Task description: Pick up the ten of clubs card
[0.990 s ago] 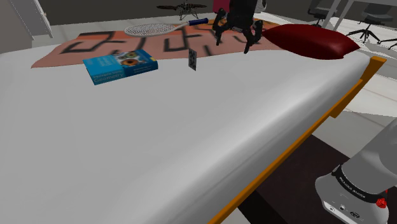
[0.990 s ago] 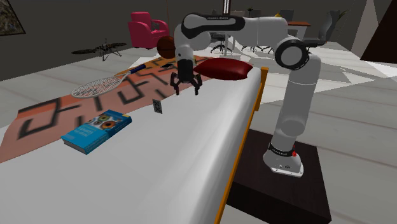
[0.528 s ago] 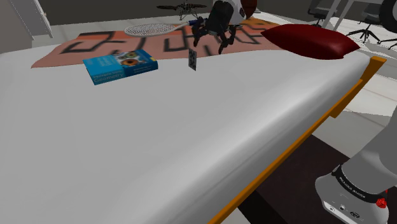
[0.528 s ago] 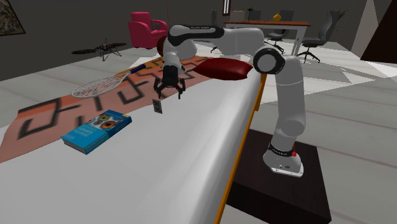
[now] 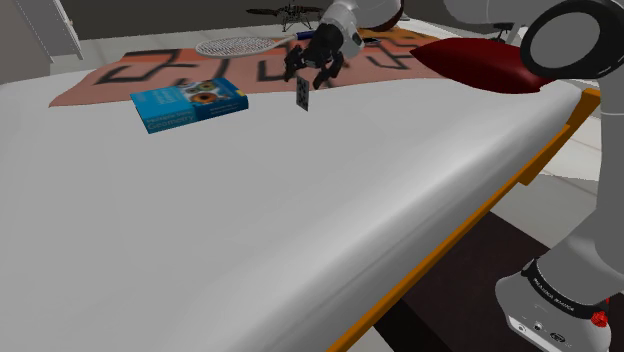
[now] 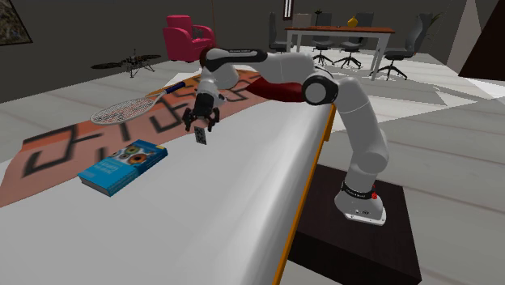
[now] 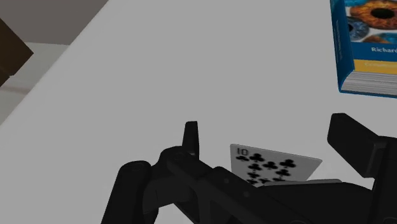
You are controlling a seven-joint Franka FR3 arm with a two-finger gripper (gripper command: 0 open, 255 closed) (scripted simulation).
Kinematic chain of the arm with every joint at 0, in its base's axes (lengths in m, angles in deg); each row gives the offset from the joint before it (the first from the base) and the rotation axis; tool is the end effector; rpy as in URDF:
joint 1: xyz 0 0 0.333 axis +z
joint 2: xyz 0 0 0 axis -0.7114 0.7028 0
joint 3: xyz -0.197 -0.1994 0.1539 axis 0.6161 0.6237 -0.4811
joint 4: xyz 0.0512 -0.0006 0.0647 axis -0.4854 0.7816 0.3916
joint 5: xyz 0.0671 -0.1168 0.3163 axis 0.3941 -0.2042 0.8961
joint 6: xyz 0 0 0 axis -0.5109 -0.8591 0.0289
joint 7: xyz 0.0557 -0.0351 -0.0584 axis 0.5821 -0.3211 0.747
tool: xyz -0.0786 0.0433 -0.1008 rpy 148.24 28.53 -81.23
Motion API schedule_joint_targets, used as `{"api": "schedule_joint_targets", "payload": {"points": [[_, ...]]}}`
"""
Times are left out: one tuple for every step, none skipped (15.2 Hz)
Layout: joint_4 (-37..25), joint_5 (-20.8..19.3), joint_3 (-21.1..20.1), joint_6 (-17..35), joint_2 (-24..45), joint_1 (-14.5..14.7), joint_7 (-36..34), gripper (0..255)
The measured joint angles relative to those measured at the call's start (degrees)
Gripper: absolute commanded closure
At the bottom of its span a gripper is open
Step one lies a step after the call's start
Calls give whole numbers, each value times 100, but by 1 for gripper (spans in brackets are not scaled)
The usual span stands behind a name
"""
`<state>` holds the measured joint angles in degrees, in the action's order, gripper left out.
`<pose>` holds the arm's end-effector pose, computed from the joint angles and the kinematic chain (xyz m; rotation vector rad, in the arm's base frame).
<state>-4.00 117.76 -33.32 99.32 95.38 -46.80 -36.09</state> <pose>0.6355 0.1508 0.4724 -1.8642 1.4482 1.1105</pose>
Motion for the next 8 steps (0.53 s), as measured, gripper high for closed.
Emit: {"api": "schedule_joint_targets", "payload": {"points": [[9, 7, 5, 33, 46, -3, 24, 0], [45, 10, 9, 69, 69, -2, 59, 0], [108, 11, 13, 107, 70, -2, 106, 0], [191, 12, 17, 151, 58, 1, 160, 0], [241, 10, 20, 190, 69, 5, 207, 0], [305, 9, 24, 222, 64, 5, 254, 0], [309, 8, 25, 236, 79, 8, 268, 255], [310, 7, 25, 243, 88, 10, 275, 255]]}}
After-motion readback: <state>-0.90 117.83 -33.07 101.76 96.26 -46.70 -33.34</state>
